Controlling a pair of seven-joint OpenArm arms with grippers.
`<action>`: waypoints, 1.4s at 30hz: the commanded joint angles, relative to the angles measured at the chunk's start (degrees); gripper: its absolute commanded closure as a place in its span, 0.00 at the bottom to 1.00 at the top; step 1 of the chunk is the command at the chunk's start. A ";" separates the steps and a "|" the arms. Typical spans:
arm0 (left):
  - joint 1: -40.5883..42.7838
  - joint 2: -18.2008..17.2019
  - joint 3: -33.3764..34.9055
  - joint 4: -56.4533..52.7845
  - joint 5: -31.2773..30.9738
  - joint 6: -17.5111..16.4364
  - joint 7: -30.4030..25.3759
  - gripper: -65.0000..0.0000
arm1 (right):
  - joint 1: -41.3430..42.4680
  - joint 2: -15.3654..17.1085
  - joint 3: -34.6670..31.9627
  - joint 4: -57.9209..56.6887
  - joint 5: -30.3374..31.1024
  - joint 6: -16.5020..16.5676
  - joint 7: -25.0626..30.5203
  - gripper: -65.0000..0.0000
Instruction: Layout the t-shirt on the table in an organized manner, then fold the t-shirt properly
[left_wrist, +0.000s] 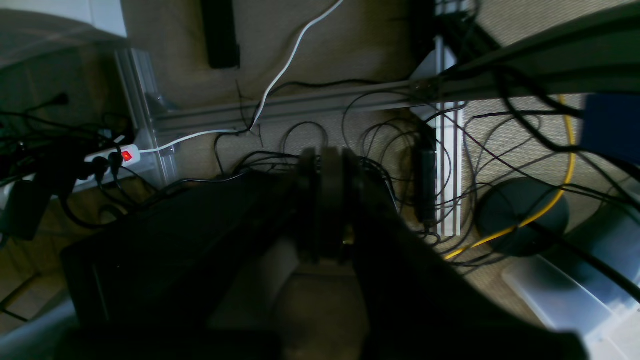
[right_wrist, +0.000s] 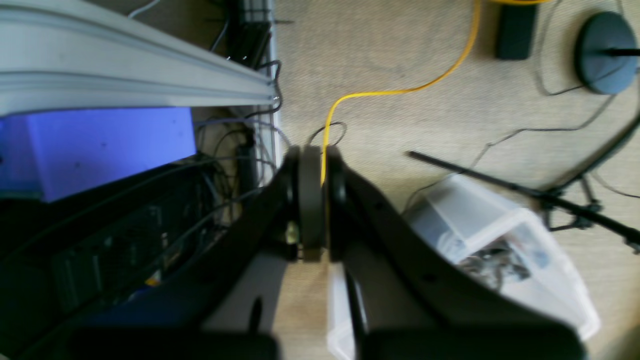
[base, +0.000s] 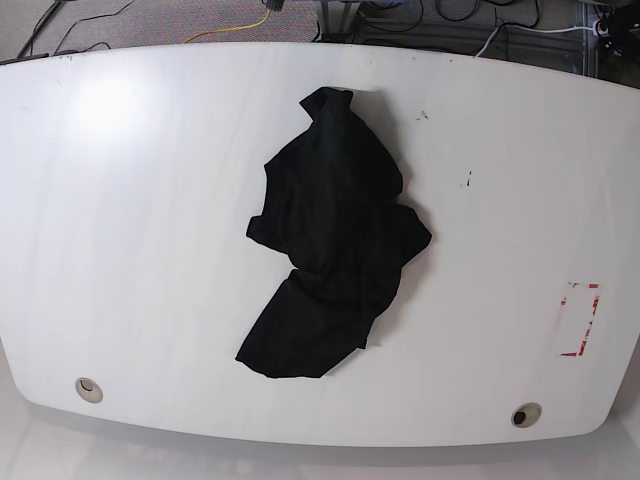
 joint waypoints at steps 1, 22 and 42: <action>2.30 -0.59 -0.13 2.05 -0.03 0.32 -0.64 0.99 | -2.32 -0.15 0.05 2.22 0.17 0.06 0.69 0.97; 10.56 -2.09 -0.22 16.38 -0.12 0.23 -0.64 0.99 | -11.99 1.17 -4.70 14.53 10.11 0.06 -0.63 0.97; 18.47 -2.18 -2.33 30.36 -0.12 0.23 -0.73 0.99 | -23.15 0.90 -4.61 33.35 13.62 0.06 -1.78 0.97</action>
